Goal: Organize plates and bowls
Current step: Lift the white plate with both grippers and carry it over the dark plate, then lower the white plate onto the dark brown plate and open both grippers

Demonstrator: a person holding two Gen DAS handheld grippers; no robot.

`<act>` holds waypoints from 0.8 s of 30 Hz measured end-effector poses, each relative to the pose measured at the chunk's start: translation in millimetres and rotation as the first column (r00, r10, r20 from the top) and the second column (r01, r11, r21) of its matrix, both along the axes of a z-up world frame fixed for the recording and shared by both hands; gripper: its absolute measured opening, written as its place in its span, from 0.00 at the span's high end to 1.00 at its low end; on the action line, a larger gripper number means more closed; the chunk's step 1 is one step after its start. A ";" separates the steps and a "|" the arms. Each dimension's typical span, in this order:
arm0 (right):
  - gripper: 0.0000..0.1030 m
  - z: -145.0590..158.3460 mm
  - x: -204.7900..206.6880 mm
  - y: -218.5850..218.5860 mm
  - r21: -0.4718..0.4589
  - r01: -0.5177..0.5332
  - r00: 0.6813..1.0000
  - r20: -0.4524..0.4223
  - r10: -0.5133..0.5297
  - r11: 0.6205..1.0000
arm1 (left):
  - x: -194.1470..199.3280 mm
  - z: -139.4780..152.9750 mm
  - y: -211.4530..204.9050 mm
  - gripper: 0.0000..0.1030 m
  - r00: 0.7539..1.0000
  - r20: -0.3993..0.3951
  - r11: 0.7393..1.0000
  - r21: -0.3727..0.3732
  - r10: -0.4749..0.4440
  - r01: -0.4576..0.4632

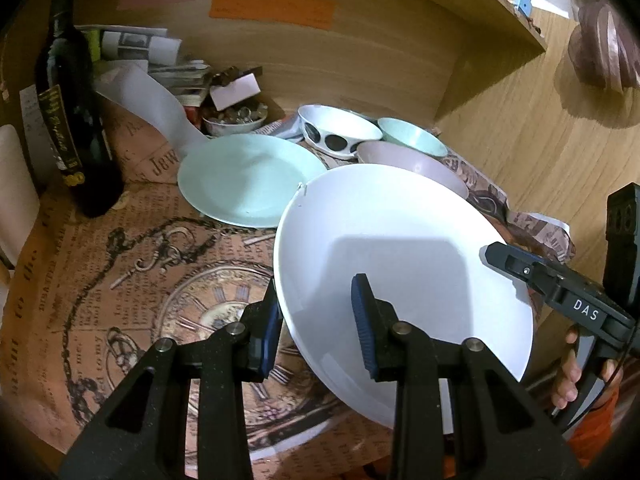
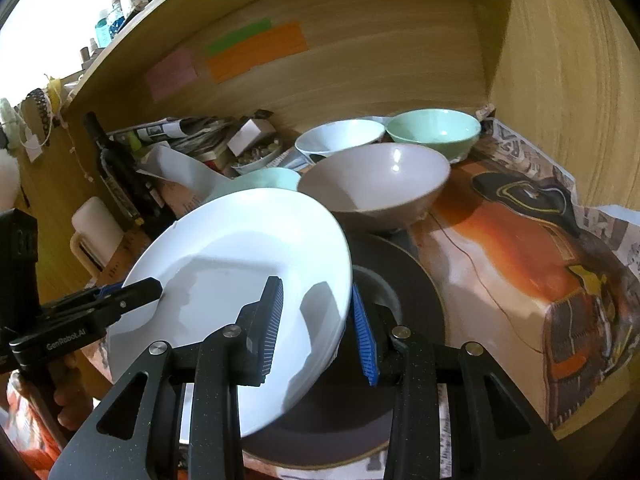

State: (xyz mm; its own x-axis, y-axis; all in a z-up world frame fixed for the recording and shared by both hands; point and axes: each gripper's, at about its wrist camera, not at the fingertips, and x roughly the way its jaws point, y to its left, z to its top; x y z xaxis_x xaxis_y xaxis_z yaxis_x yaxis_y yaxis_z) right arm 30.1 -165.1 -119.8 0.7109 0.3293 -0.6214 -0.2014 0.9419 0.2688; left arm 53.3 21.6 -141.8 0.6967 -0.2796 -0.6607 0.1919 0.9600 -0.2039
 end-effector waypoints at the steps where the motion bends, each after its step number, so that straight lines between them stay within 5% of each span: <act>1: 0.69 -1.3 -0.4 -2.0 0.000 0.001 1.000 -0.005 -0.001 1.000 | -0.2 -0.9 -2.3 0.68 1.000 -0.003 1.000 0.001 -0.001 0.001; 24: 0.69 -25.0 -6.8 -33.7 -0.020 0.022 0.996 -0.083 -0.024 1.000 | 7.8 -28.2 -41.2 0.68 0.996 -0.084 0.997 0.061 -0.040 0.046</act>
State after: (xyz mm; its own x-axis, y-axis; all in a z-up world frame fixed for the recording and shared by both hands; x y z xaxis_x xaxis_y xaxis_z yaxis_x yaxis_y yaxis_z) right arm 23.2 -198.7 -144.8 0.6636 0.3009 -0.6850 -0.1575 0.9512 0.2653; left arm 61.1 -19.6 -170.0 0.6268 -0.2643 -0.7330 0.2182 0.9626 -0.1604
